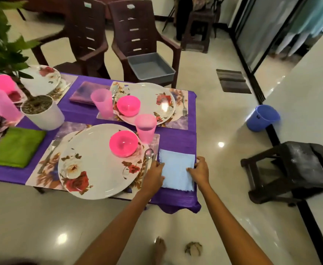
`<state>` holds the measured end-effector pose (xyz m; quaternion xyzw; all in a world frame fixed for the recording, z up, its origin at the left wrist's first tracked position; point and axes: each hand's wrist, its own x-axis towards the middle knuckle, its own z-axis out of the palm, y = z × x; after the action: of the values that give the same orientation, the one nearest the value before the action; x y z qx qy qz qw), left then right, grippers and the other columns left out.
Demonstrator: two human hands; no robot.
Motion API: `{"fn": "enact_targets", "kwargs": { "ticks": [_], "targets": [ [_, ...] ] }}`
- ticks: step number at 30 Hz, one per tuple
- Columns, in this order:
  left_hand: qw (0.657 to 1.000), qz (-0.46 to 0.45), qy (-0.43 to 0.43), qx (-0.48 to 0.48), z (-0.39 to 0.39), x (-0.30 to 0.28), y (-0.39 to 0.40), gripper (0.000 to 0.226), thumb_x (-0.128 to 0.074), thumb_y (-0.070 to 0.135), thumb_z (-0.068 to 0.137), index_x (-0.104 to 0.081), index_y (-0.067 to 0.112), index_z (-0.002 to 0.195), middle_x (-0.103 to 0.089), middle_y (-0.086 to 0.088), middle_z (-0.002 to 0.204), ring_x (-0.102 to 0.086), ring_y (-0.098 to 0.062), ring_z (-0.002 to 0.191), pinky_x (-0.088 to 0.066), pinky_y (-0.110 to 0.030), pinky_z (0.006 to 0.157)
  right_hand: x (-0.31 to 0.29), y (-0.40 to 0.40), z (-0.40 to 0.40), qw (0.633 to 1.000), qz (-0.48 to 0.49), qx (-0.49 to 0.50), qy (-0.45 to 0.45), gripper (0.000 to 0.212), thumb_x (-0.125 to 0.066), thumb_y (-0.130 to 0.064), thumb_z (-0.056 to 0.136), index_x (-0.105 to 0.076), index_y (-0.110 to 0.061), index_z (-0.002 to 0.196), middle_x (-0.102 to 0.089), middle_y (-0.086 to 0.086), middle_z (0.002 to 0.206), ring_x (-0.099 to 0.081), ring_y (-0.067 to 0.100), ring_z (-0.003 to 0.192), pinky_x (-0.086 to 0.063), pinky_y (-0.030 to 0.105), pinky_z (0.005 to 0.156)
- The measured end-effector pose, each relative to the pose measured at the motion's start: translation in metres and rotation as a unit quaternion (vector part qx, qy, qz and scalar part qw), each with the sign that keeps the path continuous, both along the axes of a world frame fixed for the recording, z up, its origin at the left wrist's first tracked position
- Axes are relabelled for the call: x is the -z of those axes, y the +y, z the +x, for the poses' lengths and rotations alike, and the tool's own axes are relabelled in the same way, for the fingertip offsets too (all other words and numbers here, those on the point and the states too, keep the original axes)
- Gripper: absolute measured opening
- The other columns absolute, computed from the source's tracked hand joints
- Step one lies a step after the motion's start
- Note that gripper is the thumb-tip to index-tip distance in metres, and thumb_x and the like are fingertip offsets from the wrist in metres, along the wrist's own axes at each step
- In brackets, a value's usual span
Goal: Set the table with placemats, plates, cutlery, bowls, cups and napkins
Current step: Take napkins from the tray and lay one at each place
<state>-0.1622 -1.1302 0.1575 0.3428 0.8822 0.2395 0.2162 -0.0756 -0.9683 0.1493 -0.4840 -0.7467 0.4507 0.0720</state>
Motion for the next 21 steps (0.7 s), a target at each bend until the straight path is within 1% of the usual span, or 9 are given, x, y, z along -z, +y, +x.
{"fn": "enact_targets", "kwargs": {
  "ticks": [6,8,10,12,13,15,16,18,21],
  "targets": [
    [0.999,-0.013,0.011,0.029,-0.015,0.001,0.006,0.058,-0.060,0.015,0.090,-0.036,0.007,0.142,-0.035,-0.012,0.142,-0.045,-0.028,0.124,-0.038,-0.032,0.101,0.001,-0.001,-0.003,0.999,0.023,0.036,-0.005,0.056,-0.071,-0.013,0.081,-0.042,-0.009,0.130,-0.053,0.016,0.120,-0.059,0.028,0.100,-0.047,0.033,0.082],
    [0.994,-0.012,0.096,0.055,-0.017,0.000,0.009,0.066,-0.072,0.018,0.080,-0.043,0.005,0.138,-0.042,-0.017,0.138,-0.047,-0.032,0.123,-0.040,-0.037,0.101,-0.002,-0.003,-0.004,0.997,0.065,0.037,-0.002,0.054,-0.070,-0.016,0.083,-0.044,-0.009,0.129,-0.049,0.014,0.124,-0.056,0.027,0.104,-0.047,0.032,0.084],
    [0.982,-0.024,0.163,0.091,-0.015,0.002,0.013,0.068,-0.082,0.025,0.066,-0.057,0.005,0.126,-0.054,-0.020,0.130,-0.054,-0.035,0.118,-0.045,-0.045,0.097,-0.003,-0.008,-0.001,0.988,0.153,0.017,0.013,0.046,-0.067,-0.019,0.085,-0.049,-0.009,0.126,-0.049,0.012,0.124,-0.052,0.026,0.110,-0.045,0.034,0.090],
    [0.970,-0.026,0.207,0.123,-0.010,0.006,0.018,0.059,-0.074,0.031,0.073,-0.059,0.005,0.124,-0.055,-0.019,0.131,-0.053,-0.034,0.121,-0.041,-0.048,0.103,0.000,-0.019,0.001,0.979,0.200,-0.015,0.026,0.039,-0.058,-0.024,0.092,-0.053,-0.009,0.127,-0.052,0.012,0.128,-0.050,0.028,0.118,-0.040,0.035,0.100],
    [0.967,-0.024,0.215,0.137,-0.007,0.007,0.021,0.054,-0.063,0.032,0.081,-0.056,0.004,0.127,-0.052,-0.019,0.135,-0.049,-0.034,0.126,-0.033,-0.048,0.109,0.004,-0.025,0.001,0.976,0.214,-0.037,0.021,0.040,-0.051,-0.028,0.095,-0.052,-0.008,0.129,-0.052,0.014,0.133,-0.048,0.029,0.124,-0.036,0.037,0.105],
    [0.966,-0.034,0.204,0.157,-0.003,0.008,0.026,0.054,-0.040,0.031,0.088,-0.050,0.001,0.132,-0.046,-0.021,0.140,-0.043,-0.033,0.132,-0.019,-0.043,0.114,0.018,-0.033,-0.001,0.962,0.256,-0.097,-0.010,0.054,-0.031,-0.037,0.097,-0.047,-0.004,0.136,-0.046,0.015,0.143,-0.039,0.031,0.136,-0.023,0.041,0.114],
    [0.966,-0.048,0.191,0.167,-0.004,0.010,0.030,0.056,-0.035,0.031,0.088,-0.050,0.000,0.132,-0.046,-0.021,0.140,-0.043,-0.032,0.132,-0.020,-0.042,0.114,0.025,-0.035,-0.005,0.955,0.269,-0.121,-0.030,0.062,-0.021,-0.041,0.095,-0.042,-0.004,0.140,-0.040,0.013,0.147,-0.031,0.029,0.140,-0.014,0.039,0.116],
    [0.965,-0.083,0.164,0.185,-0.008,0.014,0.035,0.057,-0.033,0.033,0.087,-0.055,0.001,0.129,-0.050,-0.019,0.137,-0.047,-0.029,0.129,-0.033,-0.042,0.111,0.034,-0.033,-0.010,0.951,0.266,-0.145,-0.065,0.076,-0.003,-0.052,0.093,-0.031,-0.006,0.146,-0.028,0.009,0.154,-0.016,0.021,0.145,0.000,0.031,0.116],
    [0.963,-0.101,0.146,0.203,-0.012,0.022,0.033,0.060,-0.030,0.039,0.085,-0.060,0.005,0.124,-0.055,-0.014,0.133,-0.051,-0.026,0.125,-0.039,-0.043,0.102,0.037,-0.030,-0.012,0.950,0.252,-0.158,-0.094,0.084,0.009,-0.060,0.088,-0.021,-0.010,0.149,-0.018,0.003,0.156,-0.003,0.012,0.144,0.005,0.028,0.117]
  ]
}}
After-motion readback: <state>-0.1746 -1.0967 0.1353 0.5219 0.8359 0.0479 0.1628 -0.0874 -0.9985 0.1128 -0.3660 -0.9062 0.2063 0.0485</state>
